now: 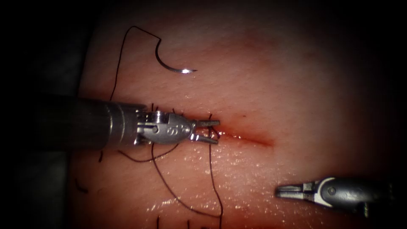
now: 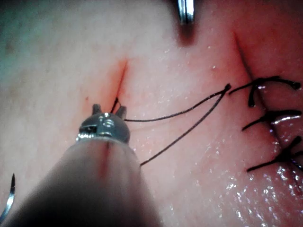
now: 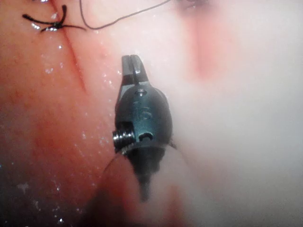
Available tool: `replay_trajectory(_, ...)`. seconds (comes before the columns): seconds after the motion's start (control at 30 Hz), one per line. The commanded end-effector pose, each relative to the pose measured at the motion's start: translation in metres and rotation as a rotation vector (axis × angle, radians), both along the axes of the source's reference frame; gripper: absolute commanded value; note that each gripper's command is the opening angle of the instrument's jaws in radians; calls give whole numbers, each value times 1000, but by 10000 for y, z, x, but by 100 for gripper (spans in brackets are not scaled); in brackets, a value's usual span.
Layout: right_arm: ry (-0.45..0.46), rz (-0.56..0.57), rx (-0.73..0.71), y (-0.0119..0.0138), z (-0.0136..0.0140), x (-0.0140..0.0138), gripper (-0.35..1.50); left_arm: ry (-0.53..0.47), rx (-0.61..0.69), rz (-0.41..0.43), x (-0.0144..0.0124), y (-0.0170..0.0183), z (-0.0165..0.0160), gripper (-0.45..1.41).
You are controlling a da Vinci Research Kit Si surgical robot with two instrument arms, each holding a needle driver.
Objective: Wound Closure
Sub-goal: With the left grasper, grab the remaining suture end.
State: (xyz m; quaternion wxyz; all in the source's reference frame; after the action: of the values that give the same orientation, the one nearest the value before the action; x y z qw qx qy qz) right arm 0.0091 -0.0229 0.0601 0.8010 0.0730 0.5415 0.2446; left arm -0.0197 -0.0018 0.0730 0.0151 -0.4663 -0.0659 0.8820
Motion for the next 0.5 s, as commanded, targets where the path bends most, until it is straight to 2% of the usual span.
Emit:
replay_trajectory(0.03, 2, 0, 2, -4, 5, 7, -11, 0, -2, 1, -6, -2, 5, -20)
replay_trajectory(0.13, 3, 0, 2, -3, 6, 9, -11, 2, 4, 0, -6, -3, 4, -38)
replay_trajectory(0.17, 5, -1, 2, -3, 6, 10, -11, 2, 5, 0, -5, -3, 3, -31)
replay_trajectory(0.23, 5, -1, 2, -3, 6, 10, -11, 1, 5, 1, -5, -3, 3, -30)
replay_trajectory(0.37, 5, -2, 2, -3, 6, 10, -11, 3, 4, -1, -8, -5, -1, -10)
replay_trajectory(0.5, 5, -2, 2, -3, 5, 10, -11, 5, 4, -4, -12, -6, -3, -10)
